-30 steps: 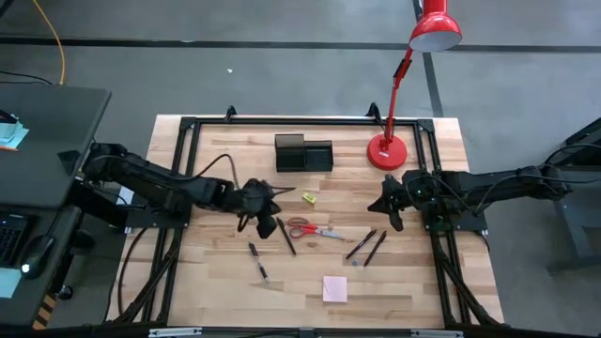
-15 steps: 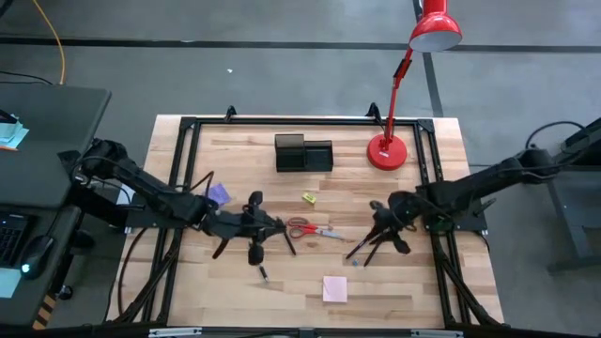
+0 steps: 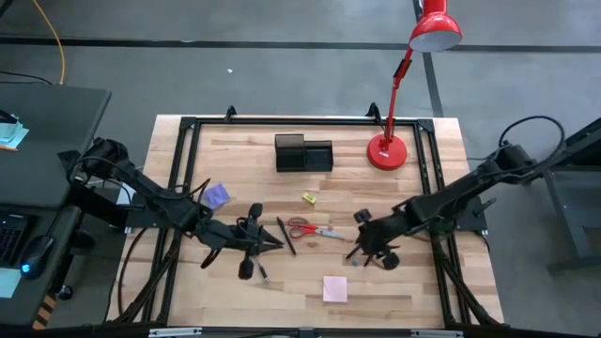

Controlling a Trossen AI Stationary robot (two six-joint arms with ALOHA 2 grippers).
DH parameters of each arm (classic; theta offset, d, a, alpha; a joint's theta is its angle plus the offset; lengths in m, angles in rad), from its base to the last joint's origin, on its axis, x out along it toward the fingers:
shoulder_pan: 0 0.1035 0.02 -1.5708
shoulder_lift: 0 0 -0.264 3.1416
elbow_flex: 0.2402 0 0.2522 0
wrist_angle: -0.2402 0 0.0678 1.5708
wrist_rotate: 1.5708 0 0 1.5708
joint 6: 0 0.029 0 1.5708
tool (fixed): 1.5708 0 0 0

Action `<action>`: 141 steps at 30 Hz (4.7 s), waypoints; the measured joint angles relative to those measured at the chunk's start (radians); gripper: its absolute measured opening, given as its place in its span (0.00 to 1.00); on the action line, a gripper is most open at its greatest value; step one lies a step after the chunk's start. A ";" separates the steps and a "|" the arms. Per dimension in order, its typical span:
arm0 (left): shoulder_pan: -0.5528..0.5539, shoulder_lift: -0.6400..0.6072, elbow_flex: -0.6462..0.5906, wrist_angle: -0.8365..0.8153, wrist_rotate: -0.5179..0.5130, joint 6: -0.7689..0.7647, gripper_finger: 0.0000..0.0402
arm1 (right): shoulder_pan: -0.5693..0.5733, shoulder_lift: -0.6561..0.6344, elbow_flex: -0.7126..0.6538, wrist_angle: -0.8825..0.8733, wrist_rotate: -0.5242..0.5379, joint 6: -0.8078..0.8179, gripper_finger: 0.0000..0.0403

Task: Pick and place office supplies into organizer
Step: Put the middle black pen into the desk organizer

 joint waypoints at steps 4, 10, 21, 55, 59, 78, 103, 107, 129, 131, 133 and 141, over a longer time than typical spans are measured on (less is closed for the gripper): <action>0.004 0.000 0.000 0.014 -0.005 0.001 0.06 | -0.003 0.115 0.048 -0.084 0.009 -0.003 0.44; 0.001 0.000 0.000 0.054 0.000 0.000 0.06 | -0.015 0.199 0.056 -0.113 0.004 -0.007 0.40; 0.002 0.000 0.000 0.046 0.000 -0.002 0.06 | -0.016 0.224 0.057 -0.190 0.072 -0.009 0.35; 0.003 0.045 0.000 0.051 -0.004 -0.029 0.06 | -0.025 0.246 0.055 -0.275 0.124 0.004 0.35; 0.003 0.045 0.000 0.053 -0.004 -0.029 0.06 | -0.037 0.246 0.055 -0.268 0.068 -0.002 0.32; 0.003 0.045 0.000 0.051 -0.004 -0.084 0.06 | -0.051 0.242 0.057 -0.264 0.080 0.050 0.04; 0.004 0.045 0.000 0.052 -0.029 -0.126 0.06 | 0.011 0.246 0.225 -0.482 0.151 0.051 0.01; 0.003 0.048 0.000 0.040 0.001 -0.126 0.06 | 0.024 0.245 0.209 -0.437 0.082 0.085 0.04; 0.003 0.080 0.000 0.021 0.022 -0.138 0.06 | -0.045 0.257 0.135 -0.309 0.083 -0.013 0.25; 0.003 0.080 0.000 0.021 0.022 -0.139 0.06 | -0.053 0.263 0.135 -0.308 0.078 -0.023 0.25; 0.003 0.080 0.000 0.021 0.022 -0.139 0.06 | -0.063 0.272 0.135 -0.292 0.077 -0.029 0.25; 0.003 0.080 0.000 0.022 0.022 -0.139 0.06 | -0.076 0.342 0.141 -0.276 0.056 -0.056 0.24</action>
